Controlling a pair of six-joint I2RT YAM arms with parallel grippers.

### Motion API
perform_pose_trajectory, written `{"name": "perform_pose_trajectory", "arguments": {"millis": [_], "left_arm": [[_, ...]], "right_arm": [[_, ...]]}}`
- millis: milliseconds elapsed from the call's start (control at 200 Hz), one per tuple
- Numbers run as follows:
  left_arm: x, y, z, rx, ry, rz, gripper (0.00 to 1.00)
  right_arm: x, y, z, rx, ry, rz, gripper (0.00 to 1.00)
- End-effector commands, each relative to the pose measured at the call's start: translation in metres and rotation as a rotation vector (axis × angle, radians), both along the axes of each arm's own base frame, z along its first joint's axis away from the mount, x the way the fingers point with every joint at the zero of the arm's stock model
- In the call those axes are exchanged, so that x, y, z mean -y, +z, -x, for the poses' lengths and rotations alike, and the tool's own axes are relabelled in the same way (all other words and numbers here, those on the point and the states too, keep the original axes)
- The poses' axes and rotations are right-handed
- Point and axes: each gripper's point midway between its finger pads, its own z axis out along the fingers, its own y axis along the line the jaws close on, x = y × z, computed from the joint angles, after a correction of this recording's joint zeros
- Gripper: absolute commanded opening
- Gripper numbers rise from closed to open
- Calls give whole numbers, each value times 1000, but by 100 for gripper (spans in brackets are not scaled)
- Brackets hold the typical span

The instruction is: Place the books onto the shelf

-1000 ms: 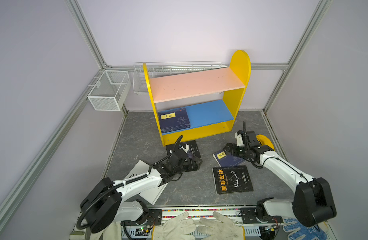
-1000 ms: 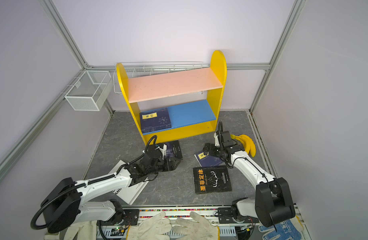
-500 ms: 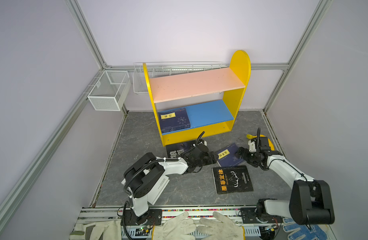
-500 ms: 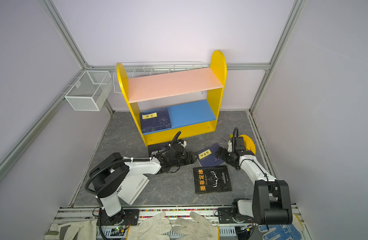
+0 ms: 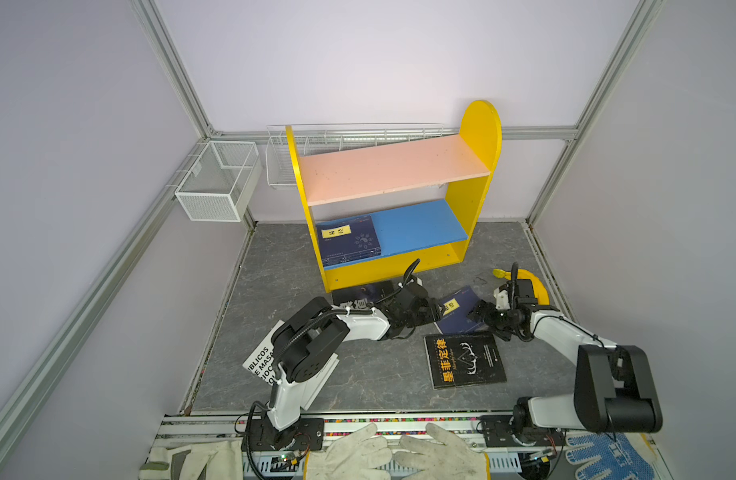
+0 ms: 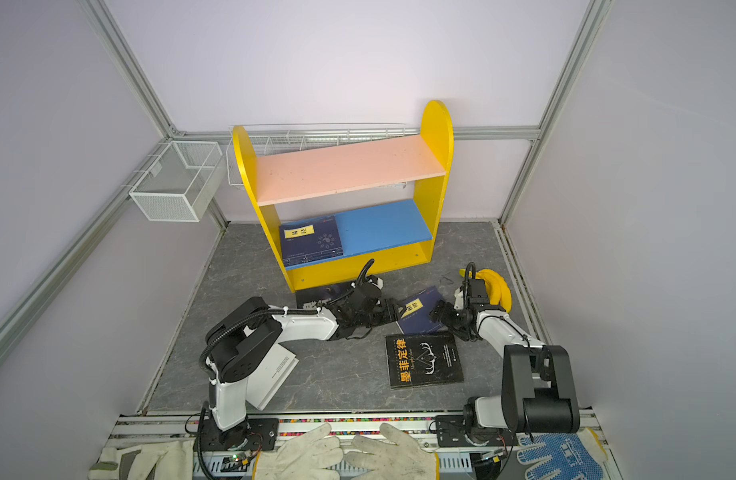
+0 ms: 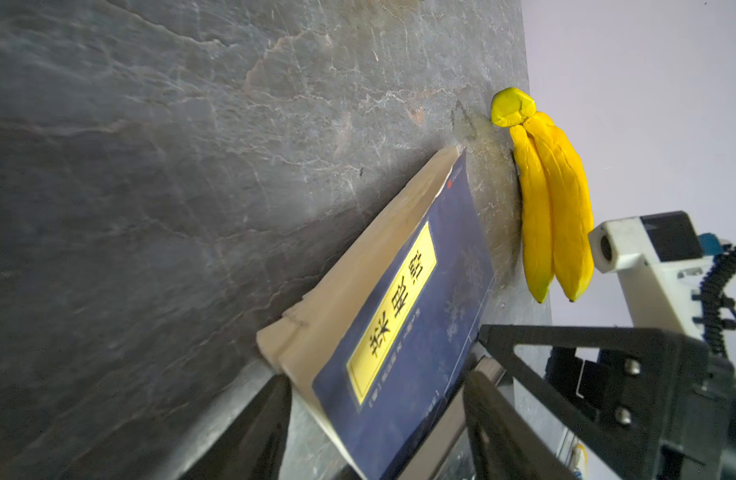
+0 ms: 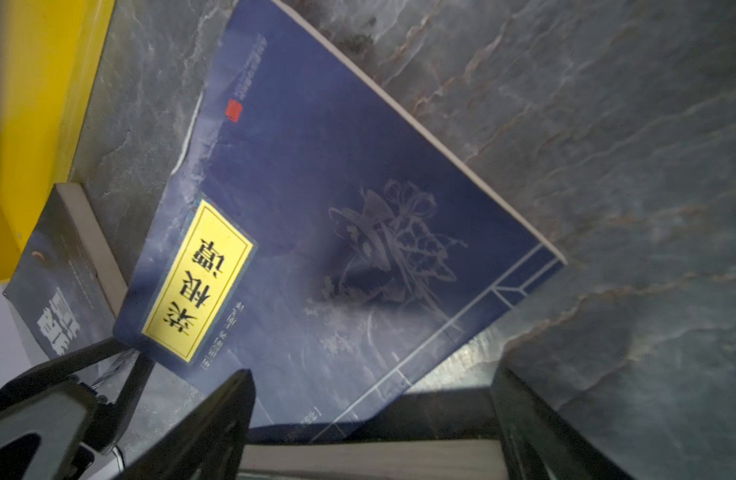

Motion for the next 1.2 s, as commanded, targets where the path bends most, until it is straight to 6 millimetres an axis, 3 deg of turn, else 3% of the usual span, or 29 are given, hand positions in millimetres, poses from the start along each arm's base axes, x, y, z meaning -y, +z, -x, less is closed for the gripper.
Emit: {"name": "perform_pose_trajectory", "arguments": {"millis": [0,215,380,565,720,980,1195], "left_arm": [[14,6,-3,-1,-18,19,63],[24,13,-8,21,-31,36,55],[26,13,-11,39,-39,18,39],[26,25,-13,77,-39,41,38],[45,41,-11,84,-100,130,57],[60,31,-11,41,-126,156,76],[66,31,-10,41,-158,161,82]], "right_arm": [[-7,-9,4,-30,0,-48,87],[-9,-15,2,-42,7,-62,80],[-12,-20,-1,-49,13,-80,77],[-15,-18,-8,-38,17,-101,76],[-18,-13,-17,-18,17,-123,76],[-21,-12,-26,-9,13,-146,76],[-24,-19,-29,-23,14,-162,75]]}}
